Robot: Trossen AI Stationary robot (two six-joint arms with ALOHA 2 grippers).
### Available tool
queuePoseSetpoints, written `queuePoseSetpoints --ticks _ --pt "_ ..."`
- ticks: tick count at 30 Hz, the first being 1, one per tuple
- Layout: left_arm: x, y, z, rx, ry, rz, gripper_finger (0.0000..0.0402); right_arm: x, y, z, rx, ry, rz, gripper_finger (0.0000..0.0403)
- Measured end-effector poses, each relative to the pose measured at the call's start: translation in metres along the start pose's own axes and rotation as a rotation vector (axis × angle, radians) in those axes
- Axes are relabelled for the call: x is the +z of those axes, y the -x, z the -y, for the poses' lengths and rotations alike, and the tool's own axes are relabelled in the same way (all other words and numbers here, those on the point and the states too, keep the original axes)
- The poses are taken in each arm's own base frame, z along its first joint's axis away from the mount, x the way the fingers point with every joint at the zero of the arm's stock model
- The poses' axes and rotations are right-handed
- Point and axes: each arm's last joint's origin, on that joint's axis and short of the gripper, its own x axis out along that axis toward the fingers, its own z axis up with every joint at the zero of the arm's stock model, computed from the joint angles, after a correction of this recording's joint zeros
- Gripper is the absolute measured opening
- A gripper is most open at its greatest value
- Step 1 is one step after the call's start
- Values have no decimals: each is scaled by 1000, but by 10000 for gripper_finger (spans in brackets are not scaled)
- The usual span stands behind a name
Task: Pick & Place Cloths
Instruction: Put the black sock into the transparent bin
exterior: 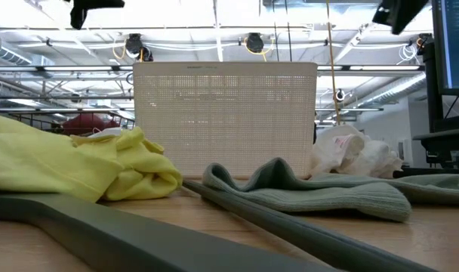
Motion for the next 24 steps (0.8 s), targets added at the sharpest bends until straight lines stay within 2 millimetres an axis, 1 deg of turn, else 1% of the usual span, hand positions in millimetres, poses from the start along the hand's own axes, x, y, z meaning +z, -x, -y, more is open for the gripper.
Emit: queuePoseSetpoints --ticks 3,6,9,13,17,24 --pt "1 1 3 -38 -18 9 2 -3 0 0 19 -57 -40 3" --pt "1 1 5 -65 -28 12 6 -5 0 0 23 -100 -61 12" --pt "1 1 6 -74 -31 9 2 -7 0 1 17 -137 -89 27" --pt "1 1 7 -80 -31 7 9 -10 -2 2 -5 -210 -121 60" --pt "1 1 7 -81 -31 6 3 -16 -16 5 -36 -262 -174 104" --pt "1 1 7 -79 -31 5 13 -38 -56 13 -125 -301 -322 180"
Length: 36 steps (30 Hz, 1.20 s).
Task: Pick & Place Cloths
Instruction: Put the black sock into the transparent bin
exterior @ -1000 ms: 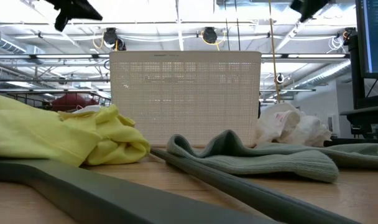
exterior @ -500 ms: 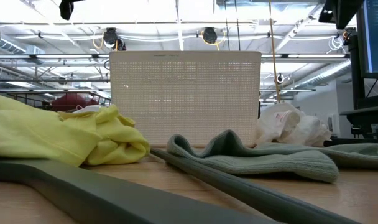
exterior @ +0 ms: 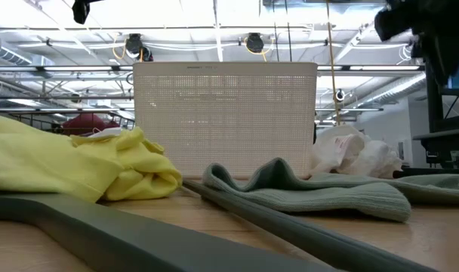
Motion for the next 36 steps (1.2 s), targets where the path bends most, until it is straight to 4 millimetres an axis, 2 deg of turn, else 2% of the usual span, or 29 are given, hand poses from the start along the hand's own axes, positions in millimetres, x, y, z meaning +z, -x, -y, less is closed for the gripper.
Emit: queuePoseSetpoints --ticks 5,11,18,26,36 --pt "0 0 0 0 0 0 2 -1 -29 3 -20 -3 -28 213" --pt "0 0 0 1 0 0 15 -1 -56 4 -15 -55 -20 232" --pt "0 0 0 1 0 0 3 -5 -78 9 -34 -135 -40 230" --pt "0 0 -1 20 1 6 20 -6 -100 13 -40 -237 2 227" --pt "0 0 -1 35 1 10 21 -19 -144 26 -30 -421 14 226"
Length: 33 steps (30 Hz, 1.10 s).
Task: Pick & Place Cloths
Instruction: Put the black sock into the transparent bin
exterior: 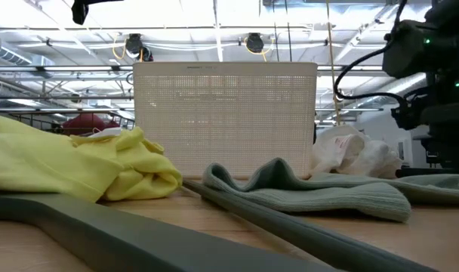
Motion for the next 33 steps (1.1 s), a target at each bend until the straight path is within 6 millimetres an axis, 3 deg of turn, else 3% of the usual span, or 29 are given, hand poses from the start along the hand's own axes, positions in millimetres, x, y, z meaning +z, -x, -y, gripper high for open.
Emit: queuePoseSetpoints --ticks 5,9,21,27,33 --pt "0 0 0 0 0 0 21 -6 -17 12 -38 -121 -16 223" --pt "0 0 0 0 6 -2 21 -7 -19 15 -57 -147 -3 197" --pt "0 0 0 0 6 -1 21 -4 -20 12 -27 -125 43 13" --pt "0 0 0 -1 56 -1 21 -2 -18 2 109 -63 -7 8" --pt "0 0 0 -5 131 -3 21 2 -5 -15 409 21 35 4"
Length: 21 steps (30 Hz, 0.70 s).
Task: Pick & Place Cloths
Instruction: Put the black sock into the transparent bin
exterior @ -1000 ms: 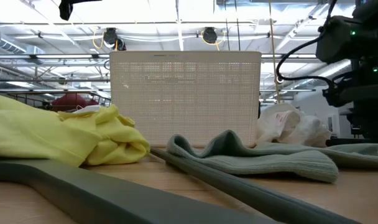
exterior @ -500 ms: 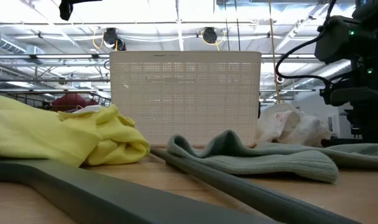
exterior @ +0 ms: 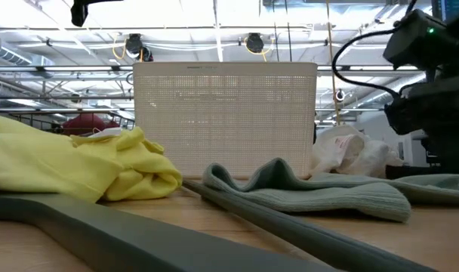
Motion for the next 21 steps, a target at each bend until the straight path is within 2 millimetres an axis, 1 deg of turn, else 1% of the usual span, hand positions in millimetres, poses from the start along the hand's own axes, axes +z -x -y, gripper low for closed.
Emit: queuePoseSetpoints --ticks 7,10,16,21 --pt "-1 -2 1 -56 70 -33 21 9 25 -31 413 100 169 2" --pt "-2 -6 1 -80 101 -63 21 13 42 -46 615 144 268 1" --pt "-6 -22 1 -100 121 -131 22 18 75 -69 977 219 453 1" --pt "-3 -37 8 -166 100 -116 22 19 98 -79 1204 257 594 1"
